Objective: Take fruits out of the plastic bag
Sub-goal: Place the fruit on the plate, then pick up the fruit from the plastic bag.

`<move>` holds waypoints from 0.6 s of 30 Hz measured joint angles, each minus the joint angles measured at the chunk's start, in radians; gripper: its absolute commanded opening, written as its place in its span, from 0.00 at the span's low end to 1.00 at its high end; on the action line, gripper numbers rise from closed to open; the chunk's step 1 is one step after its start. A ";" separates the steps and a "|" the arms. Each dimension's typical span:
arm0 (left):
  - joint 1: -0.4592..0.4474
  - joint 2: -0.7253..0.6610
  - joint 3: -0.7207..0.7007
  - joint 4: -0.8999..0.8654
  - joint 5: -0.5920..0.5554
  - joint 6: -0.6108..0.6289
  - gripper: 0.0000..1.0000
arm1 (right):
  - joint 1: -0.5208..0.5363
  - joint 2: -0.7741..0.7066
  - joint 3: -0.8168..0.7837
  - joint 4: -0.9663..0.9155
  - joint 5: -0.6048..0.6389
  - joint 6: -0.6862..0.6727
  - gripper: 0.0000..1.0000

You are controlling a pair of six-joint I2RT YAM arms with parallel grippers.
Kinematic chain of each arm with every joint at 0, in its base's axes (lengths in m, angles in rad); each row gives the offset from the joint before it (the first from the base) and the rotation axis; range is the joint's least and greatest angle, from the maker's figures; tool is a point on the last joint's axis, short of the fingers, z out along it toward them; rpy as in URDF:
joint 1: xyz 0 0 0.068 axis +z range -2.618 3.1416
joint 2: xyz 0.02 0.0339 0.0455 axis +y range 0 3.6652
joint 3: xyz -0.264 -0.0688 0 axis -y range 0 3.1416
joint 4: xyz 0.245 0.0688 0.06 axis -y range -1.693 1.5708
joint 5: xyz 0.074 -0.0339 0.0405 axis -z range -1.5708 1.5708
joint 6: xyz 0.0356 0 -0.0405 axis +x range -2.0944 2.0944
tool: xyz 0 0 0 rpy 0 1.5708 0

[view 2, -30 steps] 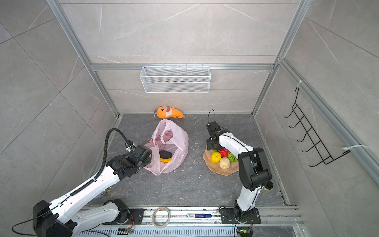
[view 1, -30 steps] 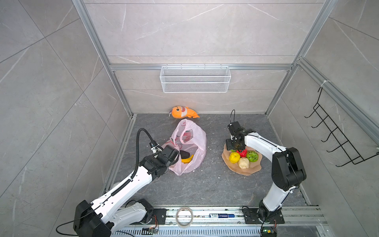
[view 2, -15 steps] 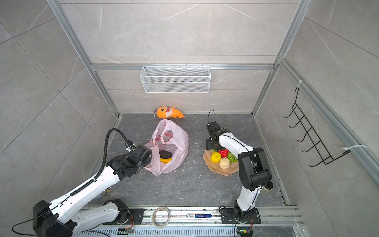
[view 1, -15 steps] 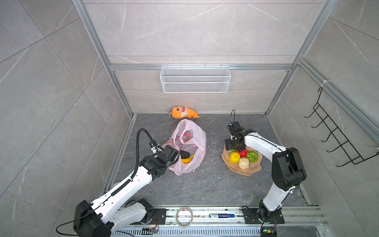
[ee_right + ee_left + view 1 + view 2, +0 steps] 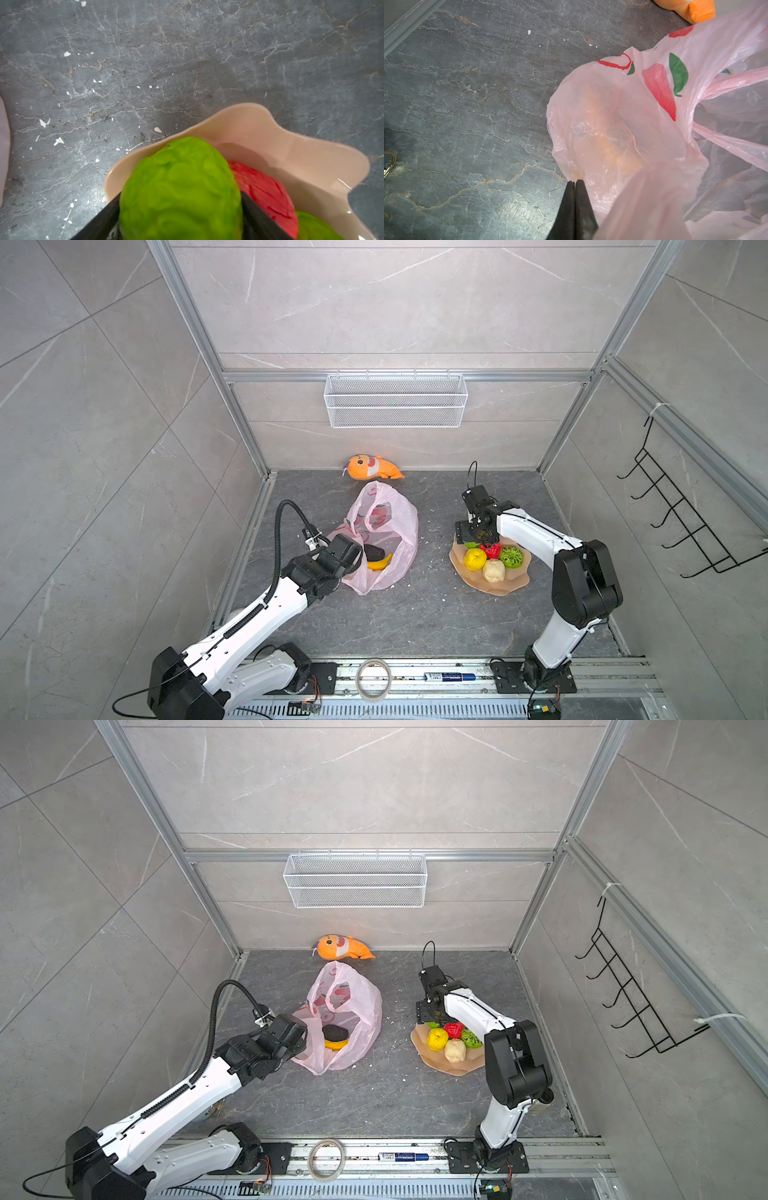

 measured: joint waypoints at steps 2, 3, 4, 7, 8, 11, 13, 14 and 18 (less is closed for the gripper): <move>0.000 0.000 0.000 0.000 0.000 0.000 0.00 | 0.000 -0.020 0.000 -0.008 0.000 0.000 0.82; 0.000 0.000 0.000 0.000 0.000 0.000 0.00 | 0.000 -0.031 0.000 -0.011 -0.001 0.000 0.82; 0.000 -0.001 0.000 0.000 0.000 0.000 0.00 | 0.000 -0.044 0.000 -0.014 -0.003 0.000 0.82; 0.000 -0.004 0.000 0.000 0.000 0.000 0.00 | 0.000 -0.087 0.002 -0.031 -0.011 -0.001 0.82; 0.000 -0.005 0.000 0.000 -0.001 0.000 0.00 | 0.000 -0.099 0.003 -0.037 -0.016 -0.001 0.82; 0.000 -0.006 0.000 -0.002 -0.002 0.000 0.00 | 0.006 -0.144 0.009 -0.056 -0.026 0.000 0.80; 0.000 -0.008 0.000 -0.013 -0.003 0.000 0.00 | 0.019 -0.174 0.012 -0.072 -0.034 0.001 0.77; 0.000 -0.009 0.000 -0.025 -0.004 0.000 0.00 | 0.031 -0.187 0.016 -0.078 -0.038 0.003 0.76; 0.000 -0.029 0.000 -0.080 -0.005 -0.013 0.00 | 0.113 -0.232 0.053 -0.089 -0.068 0.011 0.72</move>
